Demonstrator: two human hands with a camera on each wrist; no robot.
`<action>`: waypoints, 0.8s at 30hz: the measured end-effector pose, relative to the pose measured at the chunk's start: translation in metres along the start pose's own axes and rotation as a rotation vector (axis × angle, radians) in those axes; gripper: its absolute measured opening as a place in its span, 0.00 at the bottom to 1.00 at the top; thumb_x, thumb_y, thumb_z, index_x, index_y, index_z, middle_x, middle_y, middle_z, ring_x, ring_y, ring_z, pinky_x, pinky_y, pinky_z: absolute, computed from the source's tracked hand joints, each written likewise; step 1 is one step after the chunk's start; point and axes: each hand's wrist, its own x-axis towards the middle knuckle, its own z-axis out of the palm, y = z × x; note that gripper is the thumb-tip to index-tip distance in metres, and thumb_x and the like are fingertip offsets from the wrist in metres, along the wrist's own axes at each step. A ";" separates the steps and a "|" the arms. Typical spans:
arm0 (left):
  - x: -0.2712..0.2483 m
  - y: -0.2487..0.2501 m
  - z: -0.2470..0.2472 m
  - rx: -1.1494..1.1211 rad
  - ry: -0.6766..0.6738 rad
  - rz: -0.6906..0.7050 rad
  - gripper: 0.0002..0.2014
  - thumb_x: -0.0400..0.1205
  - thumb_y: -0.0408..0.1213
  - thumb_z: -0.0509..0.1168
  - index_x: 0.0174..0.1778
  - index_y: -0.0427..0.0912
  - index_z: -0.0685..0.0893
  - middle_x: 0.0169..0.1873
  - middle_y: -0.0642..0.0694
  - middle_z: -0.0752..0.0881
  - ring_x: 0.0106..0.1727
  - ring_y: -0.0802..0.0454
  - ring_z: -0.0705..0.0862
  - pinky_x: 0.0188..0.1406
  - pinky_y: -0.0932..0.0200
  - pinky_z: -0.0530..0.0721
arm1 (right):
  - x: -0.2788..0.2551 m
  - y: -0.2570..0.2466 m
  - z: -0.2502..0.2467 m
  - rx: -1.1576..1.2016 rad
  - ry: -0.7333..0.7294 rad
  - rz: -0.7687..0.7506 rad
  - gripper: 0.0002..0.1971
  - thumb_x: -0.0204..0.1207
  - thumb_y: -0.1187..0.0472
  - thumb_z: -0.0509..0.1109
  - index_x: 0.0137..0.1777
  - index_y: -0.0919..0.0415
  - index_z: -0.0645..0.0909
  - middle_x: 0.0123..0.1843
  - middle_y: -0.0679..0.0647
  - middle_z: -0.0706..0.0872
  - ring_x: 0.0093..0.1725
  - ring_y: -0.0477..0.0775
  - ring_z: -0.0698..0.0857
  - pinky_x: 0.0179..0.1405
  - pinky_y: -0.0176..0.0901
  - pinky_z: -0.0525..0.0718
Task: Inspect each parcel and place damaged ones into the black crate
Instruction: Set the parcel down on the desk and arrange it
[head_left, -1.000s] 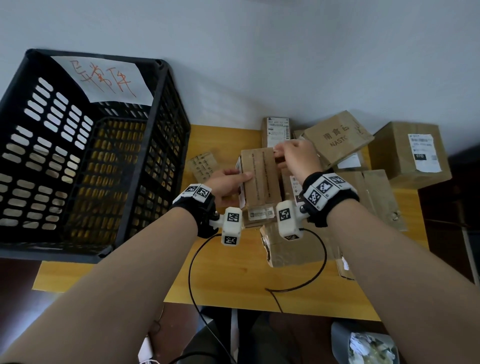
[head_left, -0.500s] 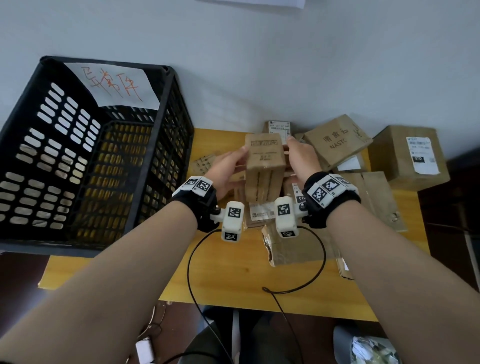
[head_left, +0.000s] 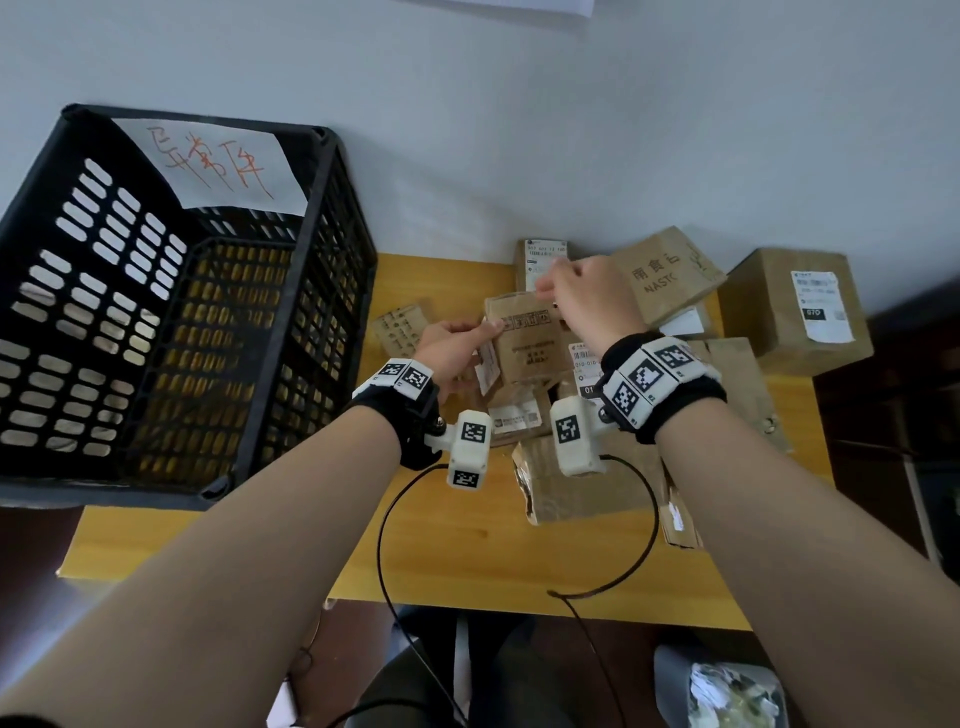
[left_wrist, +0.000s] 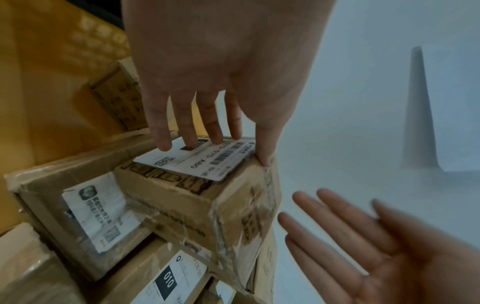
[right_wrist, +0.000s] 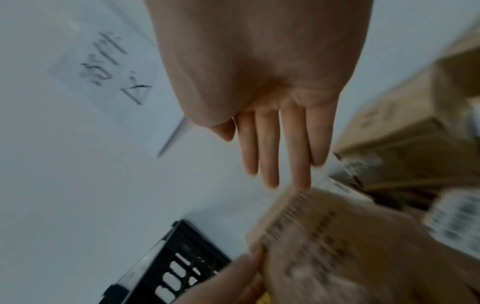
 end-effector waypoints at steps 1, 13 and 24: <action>0.000 0.000 0.000 0.003 -0.001 -0.004 0.20 0.79 0.48 0.80 0.62 0.47 0.84 0.54 0.47 0.90 0.58 0.49 0.88 0.59 0.40 0.90 | -0.001 -0.005 0.001 -0.031 -0.064 -0.026 0.25 0.90 0.47 0.54 0.46 0.57 0.90 0.46 0.53 0.94 0.44 0.54 0.93 0.53 0.54 0.89; -0.003 -0.003 -0.003 0.025 0.003 -0.054 0.27 0.75 0.55 0.82 0.68 0.54 0.85 0.62 0.48 0.87 0.63 0.44 0.86 0.61 0.34 0.89 | 0.000 -0.010 0.023 -0.416 -0.307 -0.013 0.23 0.94 0.52 0.52 0.66 0.69 0.83 0.63 0.67 0.88 0.62 0.66 0.86 0.51 0.45 0.75; -0.013 -0.004 -0.001 0.009 -0.004 -0.036 0.26 0.78 0.53 0.80 0.70 0.52 0.84 0.60 0.49 0.88 0.61 0.45 0.87 0.52 0.43 0.90 | 0.007 -0.002 0.015 -0.307 -0.269 -0.021 0.21 0.89 0.51 0.55 0.54 0.61 0.88 0.51 0.57 0.93 0.50 0.57 0.90 0.57 0.52 0.86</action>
